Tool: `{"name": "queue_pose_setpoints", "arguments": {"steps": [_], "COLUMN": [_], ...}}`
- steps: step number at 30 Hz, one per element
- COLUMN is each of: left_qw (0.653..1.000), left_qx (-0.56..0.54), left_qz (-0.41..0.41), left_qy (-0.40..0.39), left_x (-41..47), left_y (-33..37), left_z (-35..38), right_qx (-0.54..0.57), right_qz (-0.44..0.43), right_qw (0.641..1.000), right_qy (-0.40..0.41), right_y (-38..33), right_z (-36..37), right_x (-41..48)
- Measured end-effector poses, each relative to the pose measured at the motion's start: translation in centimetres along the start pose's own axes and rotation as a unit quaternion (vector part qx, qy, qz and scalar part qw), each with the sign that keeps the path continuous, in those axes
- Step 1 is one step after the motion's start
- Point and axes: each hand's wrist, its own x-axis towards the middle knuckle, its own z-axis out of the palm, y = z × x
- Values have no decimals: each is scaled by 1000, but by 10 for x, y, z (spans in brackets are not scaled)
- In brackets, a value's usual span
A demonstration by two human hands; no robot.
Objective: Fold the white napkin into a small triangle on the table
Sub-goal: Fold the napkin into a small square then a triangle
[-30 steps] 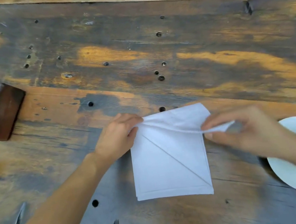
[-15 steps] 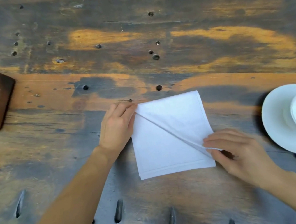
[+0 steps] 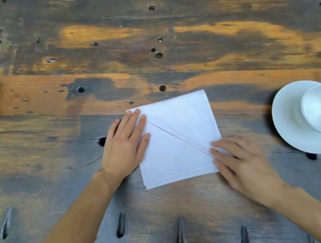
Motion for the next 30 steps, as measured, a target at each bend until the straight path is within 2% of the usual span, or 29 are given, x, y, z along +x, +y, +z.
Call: {"name": "queue_pose_setpoints", "arguments": {"steps": [3,7,12,20,22,26,30], "left_qw": [999,993,986,979,978,976,972], "left_qx": [9,8,9,-36,-18,-6,7], "left_qz": [-24,-62,-70,-151,-159,-182,-195], "left_qy": [-37,-95,-148,-134,-137,-122,-128], "left_x": [-1,-3,1,15,17,19,24], "left_y": [5,11,13,36,43,47,50], "left_z": [-4,-7,-11,-5,2,11,13], "right_qx": [-42,-91,-108,-59,-37,-42,-64], "right_qz": [6,54,90,123,126,129,125], "right_qw": [999,987,981,988,987,972,970], "right_qy": [-32,-122,-130,-75,-96,-193,-197], "right_y": [-9,-22,-32,-54,-59,-72,-80], "right_z": [2,5,5,1,2,16,23], "right_x": [-12,-34,-55,-41,-18,12,-6]}}
